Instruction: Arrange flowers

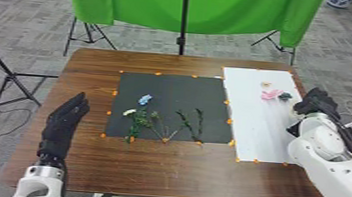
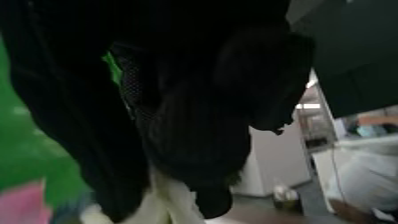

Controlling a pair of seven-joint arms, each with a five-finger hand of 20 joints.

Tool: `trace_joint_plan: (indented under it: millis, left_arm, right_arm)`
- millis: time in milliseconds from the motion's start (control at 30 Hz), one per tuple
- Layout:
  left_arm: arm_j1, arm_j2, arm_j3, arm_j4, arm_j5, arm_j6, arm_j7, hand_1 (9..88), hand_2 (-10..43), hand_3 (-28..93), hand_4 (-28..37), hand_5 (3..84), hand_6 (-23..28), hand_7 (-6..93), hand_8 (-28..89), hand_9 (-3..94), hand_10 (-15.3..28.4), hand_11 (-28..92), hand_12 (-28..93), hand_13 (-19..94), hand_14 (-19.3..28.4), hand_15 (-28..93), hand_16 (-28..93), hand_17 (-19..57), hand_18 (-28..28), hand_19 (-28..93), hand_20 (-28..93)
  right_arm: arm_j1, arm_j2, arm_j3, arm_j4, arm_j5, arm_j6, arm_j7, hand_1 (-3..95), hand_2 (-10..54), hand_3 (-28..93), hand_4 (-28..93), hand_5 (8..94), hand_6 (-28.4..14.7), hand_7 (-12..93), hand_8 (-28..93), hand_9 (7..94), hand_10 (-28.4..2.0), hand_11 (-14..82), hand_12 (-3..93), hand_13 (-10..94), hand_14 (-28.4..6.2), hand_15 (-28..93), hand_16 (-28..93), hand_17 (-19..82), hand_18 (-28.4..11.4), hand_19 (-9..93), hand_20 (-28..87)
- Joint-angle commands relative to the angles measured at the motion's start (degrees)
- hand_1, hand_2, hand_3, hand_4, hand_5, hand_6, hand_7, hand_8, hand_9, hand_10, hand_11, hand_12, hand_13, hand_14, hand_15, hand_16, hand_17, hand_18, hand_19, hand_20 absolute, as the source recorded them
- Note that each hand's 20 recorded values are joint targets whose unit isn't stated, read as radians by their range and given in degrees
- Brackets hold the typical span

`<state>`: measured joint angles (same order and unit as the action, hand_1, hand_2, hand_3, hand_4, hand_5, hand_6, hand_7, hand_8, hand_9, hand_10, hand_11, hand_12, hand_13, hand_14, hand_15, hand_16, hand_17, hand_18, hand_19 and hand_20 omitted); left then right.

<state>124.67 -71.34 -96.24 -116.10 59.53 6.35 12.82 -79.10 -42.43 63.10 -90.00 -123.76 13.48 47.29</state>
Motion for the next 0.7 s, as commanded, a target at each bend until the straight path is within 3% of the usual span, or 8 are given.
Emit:
trace_joint_plan:
  millis: [33,200,333,467,700]
  left_arm:
    - [1.12,-0.38,-0.37,-0.36,-0.08,0.0,-0.56,32.2,-9.5,63,-17.0,38.1,4.3,7.2,-5,35.4,10.7,8,12,27,14.7,7,5,-0.7,12.5,1,17]
    - [1.1,-0.2,-0.49,-0.42,-0.08,-0.33,-0.62,32.2,-9.5,63,-17.0,38.1,4.4,7.2,-5,35.3,10.7,8,12,27,14.7,7,5,-0.7,12.5,2,17]
    - [1.27,0.18,-0.66,-0.47,-0.36,-0.17,-0.61,32.1,-9.4,63,-17.0,38.1,4.4,7.1,-5,35.3,10.7,8,12,27,14.6,7,5,-0.7,12.5,1,17]
    - [1.28,0.21,-0.66,-0.47,-0.79,-0.12,-0.54,31.1,-8.4,63,-17.5,38.2,4.5,7.0,-5,35.4,10.8,8,12,27,14.8,7,5,-0.8,12.5,1,17]
    - [0.53,0.26,-0.16,-0.2,-1.16,-0.19,-0.78,28.3,-5.3,64,-19.6,38.3,4.6,6.9,-5,35.4,10.9,8,12,27,14.9,8,5,-0.7,12.5,1,17]
  right_arm:
    - [-3.79,2.71,6.63,-12.26,-2.52,-3.27,-1.49,66.0,-9.5,48,-13,80.8,-2.9,16,14,92.2,-11.2,21.9,31.1,94,-1.8,54,30,71,-6.5,93,39]
    - [-4.93,4.16,8.84,-23.19,0.53,-3.61,-5.08,65.9,-9.5,49,-13,81.4,-3.1,16,15,92.5,-11.2,22.9,31.1,94,-1.8,55,29,71,-6.5,93,39]
    - [-0.19,4.25,4.15,-28.0,8.3,-3.01,-11.45,65.8,-9.5,49,-13,81.7,-3.0,16,15,92.6,-11.1,23.3,31.1,94,-1.9,55,29,71,-6.5,93,40]
    - [8.81,2.87,-5.87,-28.63,13.4,-5.52,-17.28,65.6,-9.5,49,-13,81.8,-2.9,16,15,92.5,-10.9,23.4,31.3,94,-1.8,55,29,71,-6.4,93,40]
    - [22.26,-2.0,-23.22,-24.36,18.04,-10.46,-23.55,64.8,-9.5,50,-13,81.7,-2.6,17,15,92.6,-10.6,23.5,31.2,94,-1.7,56,29,71,-6.6,93,42]
